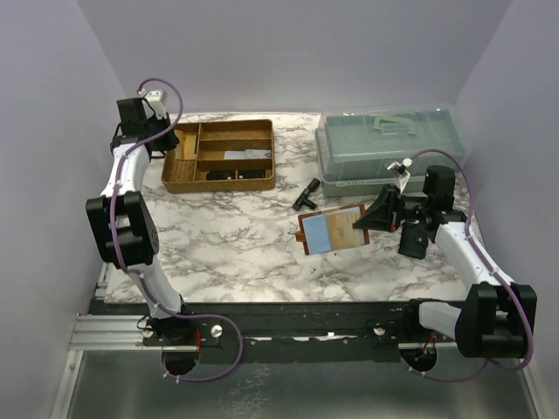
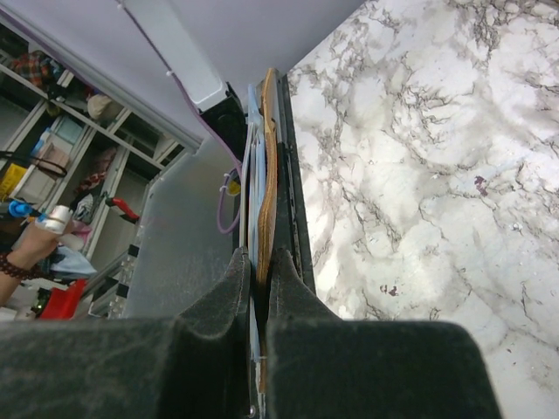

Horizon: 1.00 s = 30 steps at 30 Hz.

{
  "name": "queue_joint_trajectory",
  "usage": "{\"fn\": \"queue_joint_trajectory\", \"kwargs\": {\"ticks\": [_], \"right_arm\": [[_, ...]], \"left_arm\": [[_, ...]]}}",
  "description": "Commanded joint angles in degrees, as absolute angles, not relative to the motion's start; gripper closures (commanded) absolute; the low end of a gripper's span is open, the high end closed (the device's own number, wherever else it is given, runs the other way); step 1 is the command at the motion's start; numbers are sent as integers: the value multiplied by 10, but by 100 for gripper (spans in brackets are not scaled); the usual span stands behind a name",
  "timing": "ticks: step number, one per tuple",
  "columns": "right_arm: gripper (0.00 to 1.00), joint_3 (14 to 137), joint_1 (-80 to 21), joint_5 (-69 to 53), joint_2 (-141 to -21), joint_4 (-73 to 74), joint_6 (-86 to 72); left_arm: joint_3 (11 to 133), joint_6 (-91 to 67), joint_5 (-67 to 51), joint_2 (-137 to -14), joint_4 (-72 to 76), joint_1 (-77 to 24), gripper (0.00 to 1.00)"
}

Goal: Take the credit cards out of the card holder
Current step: Place the credit card in the storage box.

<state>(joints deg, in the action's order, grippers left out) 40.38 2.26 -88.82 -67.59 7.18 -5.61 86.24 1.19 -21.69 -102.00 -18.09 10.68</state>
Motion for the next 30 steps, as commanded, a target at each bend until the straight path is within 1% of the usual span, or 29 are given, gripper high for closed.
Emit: {"fn": "queue_joint_trajectory", "kwargs": {"ticks": [1, 8, 17, 18, 19, 21, 24, 28, 30], "right_arm": [[100, 406, 25, -958, -668, 53, -74], [100, 409, 25, -955, -668, 53, -74], [100, 411, 25, -952, -671, 56, -69], [100, 412, 25, -951, -671, 58, -68], [100, 413, 25, -952, -671, 60, -66], [100, 414, 25, -951, -670, 64, -61], [100, 415, 24, -950, -669, 70, -56], [100, 417, 25, -949, -673, 74, -52], [100, 420, 25, -943, -675, 89, -40]], "left_arm": [[953, 68, -213, -1109, -229, 130, 100], [1036, 59, -228, -1212, -263, 134, 100], [1128, 3, -296, -1303, -299, 136, 100], [1138, -6, -286, -1312, -307, 135, 98], [1149, -26, -250, -1319, -318, 135, 89], [1160, -55, -160, -1317, -329, 135, 79], [1156, -73, -88, -1281, -321, 135, 58], [1148, -93, -89, -1219, -305, 136, 42], [1127, -120, -106, -1179, -286, 138, 41]]}}
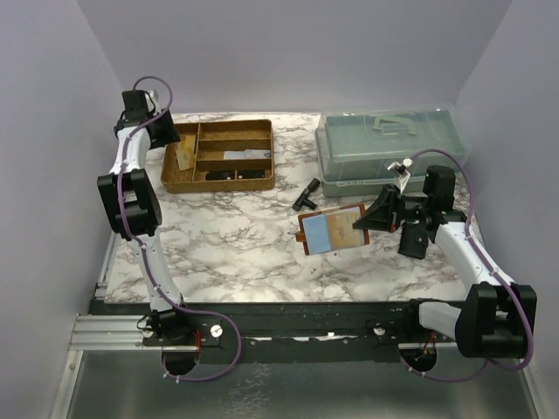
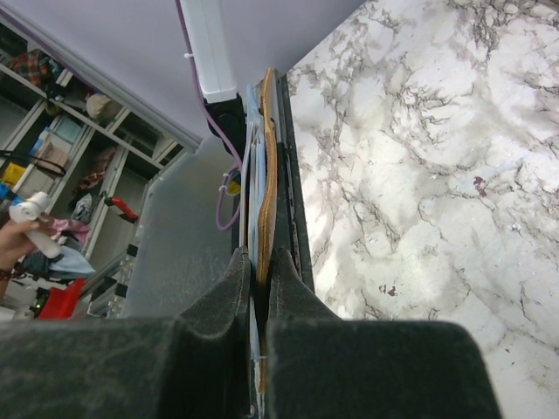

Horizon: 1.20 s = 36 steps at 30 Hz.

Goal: Take the credit cards out of the card holder
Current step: Place the credit card in the storage box, then remove the credit card from the card holder.

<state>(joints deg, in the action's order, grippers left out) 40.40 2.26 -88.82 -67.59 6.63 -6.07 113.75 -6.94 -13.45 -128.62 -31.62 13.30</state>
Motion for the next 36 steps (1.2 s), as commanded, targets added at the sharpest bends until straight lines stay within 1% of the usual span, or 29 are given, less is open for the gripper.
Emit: {"fn": "queue_joint_trajectory", "kwargs": {"ticks": [1, 2, 5, 7, 8, 10, 12, 14, 16, 18, 20, 22, 25, 27, 30, 33, 36], "right_arm": [[100, 423, 25, -936, -675, 105, -25], [100, 430, 25, -926, -676, 127, 0], [100, 451, 25, -888, -680, 199, 71], [100, 458, 25, -863, -679, 217, 89], [100, 458, 25, -855, -677, 220, 93], [100, 457, 25, -840, -673, 222, 96], [100, 455, 24, -830, -670, 220, 95], [100, 453, 25, -822, -669, 215, 88], [100, 451, 24, -811, -669, 208, 80], [100, 448, 25, -801, -668, 203, 75], [100, 447, 24, -791, -665, 201, 72], [100, 446, 25, -779, -662, 201, 74], [100, 447, 24, -763, -655, 206, 78], [100, 470, 23, -729, -655, 237, 101], [100, 555, 14, -637, -672, 352, 170], [100, 640, -15, -499, -670, 446, 223], [100, 676, -106, -317, -662, 487, 254]], "left_arm": [[1104, -141, -115, -1157, -267, 140, 40], [1076, -169, -126, -1130, -243, 141, 35], [938, -270, -223, -1036, -128, 150, 32], [818, -374, -291, -970, -5, 154, 22], [755, -430, -327, -938, 54, 154, 20], [651, -521, -394, -883, 162, 144, 21], [569, -550, -405, -818, 210, 101, 23], [506, -526, -377, -742, 212, 22, 24], [454, -512, -331, -666, 209, -79, 24], [411, -507, -257, -591, 203, -179, 24], [378, -495, -147, -532, 202, -283, 24], [362, -485, -66, -504, 199, -376, 25], [363, -468, 23, -518, 197, -485, 25], [372, -455, 62, -548, 197, -535, 25], [373, -455, 92, -581, 200, -564, 26], [344, -467, 111, -574, 208, -566, 27], [298, -477, 127, -540, 231, -566, 27]]}}
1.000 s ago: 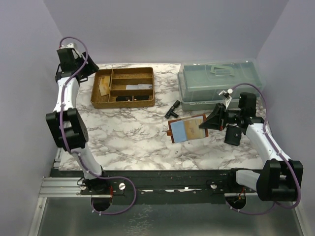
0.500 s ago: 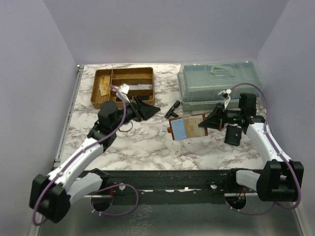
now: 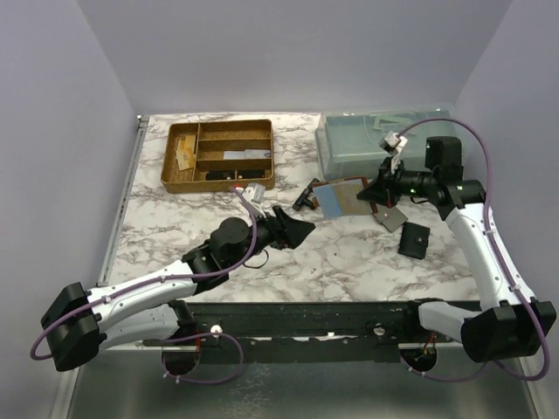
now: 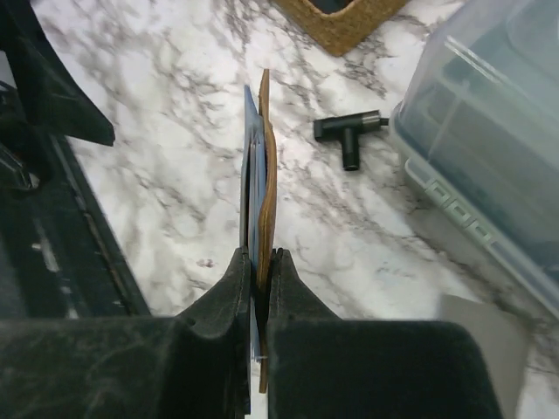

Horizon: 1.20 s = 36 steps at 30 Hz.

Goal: Take the credit cards out of the card holder
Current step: Remove the credit card from the card holder.

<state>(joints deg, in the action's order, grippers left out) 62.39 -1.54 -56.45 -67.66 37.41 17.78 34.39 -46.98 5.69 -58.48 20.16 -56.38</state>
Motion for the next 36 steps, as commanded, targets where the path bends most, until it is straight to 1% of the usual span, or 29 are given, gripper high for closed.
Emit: {"fn": "queue_joint_trajectory", "kwargs": {"ticks": [1, 3, 5, 8, 13, 18, 23, 25, 29, 31, 36], "right_arm": [[100, 677, -147, -261, -661, 495, 256], [100, 668, -220, -158, -660, 489, 253], [100, 659, -265, -87, -659, 478, 250], [100, 666, -270, -46, -666, 470, 261], [100, 679, -291, -12, -673, 470, 272], [100, 653, -358, 122, -704, 472, 314], [100, 622, -397, 164, -713, 438, 317], [100, 611, -409, 135, -715, 445, 306], [100, 608, -413, -10, -693, 471, 277], [100, 601, -413, -61, -683, 472, 274], [100, 555, -429, -52, -664, 456, 289]], "left_arm": [[285, -481, 132, -528, 235, -567, 27], [259, -491, 139, -500, 237, -566, 27], [234, -505, 140, -473, 239, -567, 27], [198, -527, 137, -433, 241, -567, 27], [154, -559, 131, -389, 247, -567, 27], [157, -561, 115, -415, 262, -567, 27], [148, -572, 120, -438, 279, -567, 27], [139, -577, 126, -436, 285, -567, 27], [131, -582, 132, -432, 286, -567, 27], [129, -585, 135, -434, 286, -567, 27], [128, -590, 134, -454, 297, -567, 27]]}}
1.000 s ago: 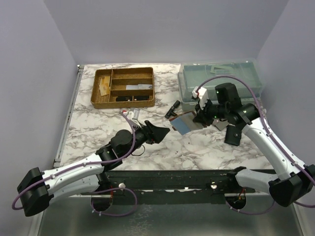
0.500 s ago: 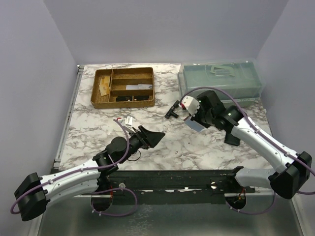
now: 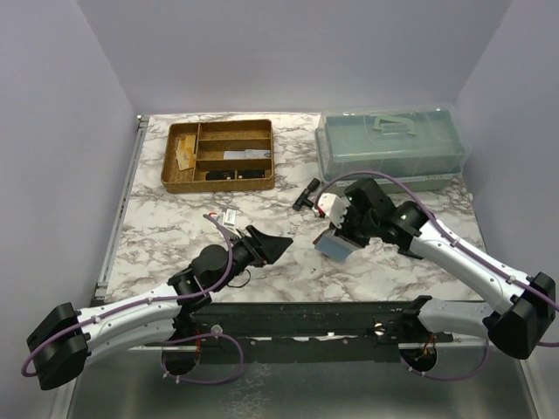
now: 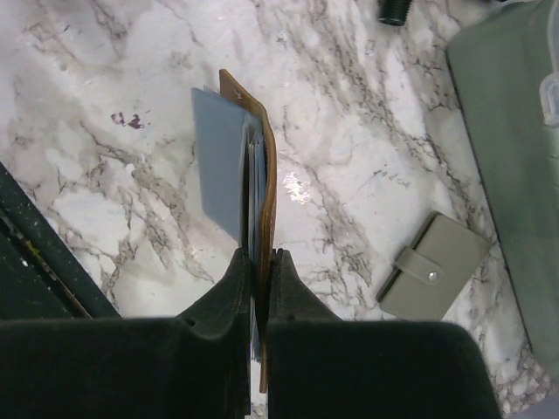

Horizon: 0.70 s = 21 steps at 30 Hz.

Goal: Take the credit cards out of the card holder
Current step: Remove the credit card from the card holder.

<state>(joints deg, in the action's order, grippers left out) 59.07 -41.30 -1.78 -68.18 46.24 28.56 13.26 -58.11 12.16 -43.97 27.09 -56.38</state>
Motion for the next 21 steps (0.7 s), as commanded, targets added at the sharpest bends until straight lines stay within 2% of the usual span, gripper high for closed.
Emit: {"fn": "queue_joint_trajectory", "kwargs": {"ticks": [1, 6, 10, 11, 15, 21], "right_arm": [[100, 545, -434, -39, -662, 451, 293], [100, 573, -429, 21, -644, 430, 303], [100, 575, -420, 124, -649, 378, 329], [100, 580, -420, 117, -654, 383, 321], [100, 602, -406, -63, -658, 429, 275], [100, 610, -389, -90, -662, 434, 258]], "left_arm": [[130, -591, 132, -459, 300, -567, 27], [133, -606, 113, -493, 330, -568, 27], [148, -620, 87, -548, 372, -569, 27], [155, -622, 82, -567, 382, -570, 27], [196, -643, 78, -643, 415, -574, 27], [261, -708, 122, -733, 412, -588, 29]]}}
